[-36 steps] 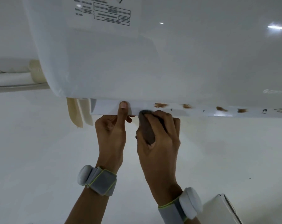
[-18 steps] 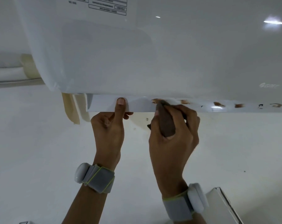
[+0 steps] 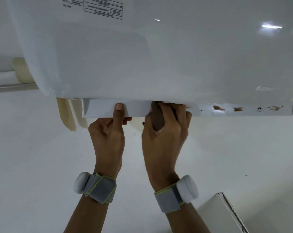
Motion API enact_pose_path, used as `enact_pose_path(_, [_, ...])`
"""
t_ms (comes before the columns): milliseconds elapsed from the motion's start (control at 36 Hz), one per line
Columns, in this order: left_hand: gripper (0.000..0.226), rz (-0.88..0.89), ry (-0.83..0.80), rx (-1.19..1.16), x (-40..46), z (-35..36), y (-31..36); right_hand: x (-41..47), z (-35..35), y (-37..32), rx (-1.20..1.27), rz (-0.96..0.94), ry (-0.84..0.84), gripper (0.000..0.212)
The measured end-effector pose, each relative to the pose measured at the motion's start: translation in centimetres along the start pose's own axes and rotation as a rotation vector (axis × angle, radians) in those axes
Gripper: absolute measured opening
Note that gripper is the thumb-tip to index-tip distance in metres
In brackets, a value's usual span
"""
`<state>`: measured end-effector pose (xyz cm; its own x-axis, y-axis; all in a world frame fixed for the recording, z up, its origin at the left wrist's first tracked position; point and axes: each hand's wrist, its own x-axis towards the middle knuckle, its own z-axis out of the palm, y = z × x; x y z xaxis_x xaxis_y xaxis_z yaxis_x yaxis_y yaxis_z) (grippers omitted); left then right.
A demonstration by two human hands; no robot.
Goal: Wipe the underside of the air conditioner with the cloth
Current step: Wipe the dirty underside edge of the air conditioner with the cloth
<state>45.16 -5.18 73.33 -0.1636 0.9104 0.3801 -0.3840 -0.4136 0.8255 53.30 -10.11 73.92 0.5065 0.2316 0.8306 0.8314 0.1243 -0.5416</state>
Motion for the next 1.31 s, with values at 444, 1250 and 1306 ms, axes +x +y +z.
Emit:
enact_pose_path(444, [0.038,-0.006,0.026,0.010,-0.2,0.3,-0.1,-0.2,0.3,-1.5,-0.038,0.039,-0.012,0.032])
enact_pose_path(1250, [0.044,-0.002,0.021,0.031,0.0,-0.1,0.2,-0.8,-0.9,-0.1,-0.010,-0.090,-0.163,0.030])
enact_pose_path(1306, [0.044,0.009,0.014,0.032,-0.1,-0.1,0.4,-0.4,-1.5,0.7,-0.012,-0.085,-0.181,0.028])
